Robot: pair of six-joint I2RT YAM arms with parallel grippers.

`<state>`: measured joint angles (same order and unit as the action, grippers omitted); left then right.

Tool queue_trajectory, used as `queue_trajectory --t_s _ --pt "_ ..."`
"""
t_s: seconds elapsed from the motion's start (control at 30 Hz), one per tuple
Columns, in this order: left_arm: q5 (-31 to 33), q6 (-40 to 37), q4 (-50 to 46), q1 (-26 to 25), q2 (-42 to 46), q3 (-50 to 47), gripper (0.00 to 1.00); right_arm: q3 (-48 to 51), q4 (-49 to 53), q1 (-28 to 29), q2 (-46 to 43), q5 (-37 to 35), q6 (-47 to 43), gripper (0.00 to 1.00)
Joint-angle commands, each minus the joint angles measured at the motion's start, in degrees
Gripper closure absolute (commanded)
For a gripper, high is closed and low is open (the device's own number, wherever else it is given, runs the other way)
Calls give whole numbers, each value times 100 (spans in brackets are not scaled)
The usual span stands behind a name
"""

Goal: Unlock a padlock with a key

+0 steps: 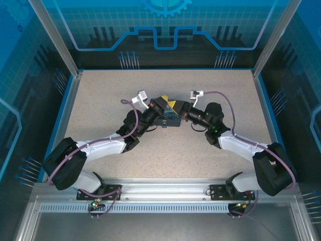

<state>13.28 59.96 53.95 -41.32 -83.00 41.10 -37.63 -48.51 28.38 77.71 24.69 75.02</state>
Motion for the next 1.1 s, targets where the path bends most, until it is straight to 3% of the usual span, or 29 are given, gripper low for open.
queue_trajectory --t_s 0.0,0.1,0.5,0.6,0.7,0.87,1.07 --pt "13 48 -15 -89 -50 -21 100 -184 -351 -43 -9 95 -39 92" --pt "33 103 -42 -87 -56 -47 100 -207 -356 -66 -9 137 -61 100" --pt "-171 -166 -609 -87 156 186 100 -51 -73 -70 -165 319 -335 100" --pt "-27 -256 -895 -74 349 234 57 8 150 -103 -268 232 -430 100" --pt "62 -333 -1215 54 680 181 37 72 205 -146 -324 253 -444 100" --pt "-35 -472 -2279 523 1553 9 25 159 604 -271 -552 391 -632 100" --pt "-81 -1184 -3953 773 2501 -195 13 308 1262 -529 -796 578 -944 100"
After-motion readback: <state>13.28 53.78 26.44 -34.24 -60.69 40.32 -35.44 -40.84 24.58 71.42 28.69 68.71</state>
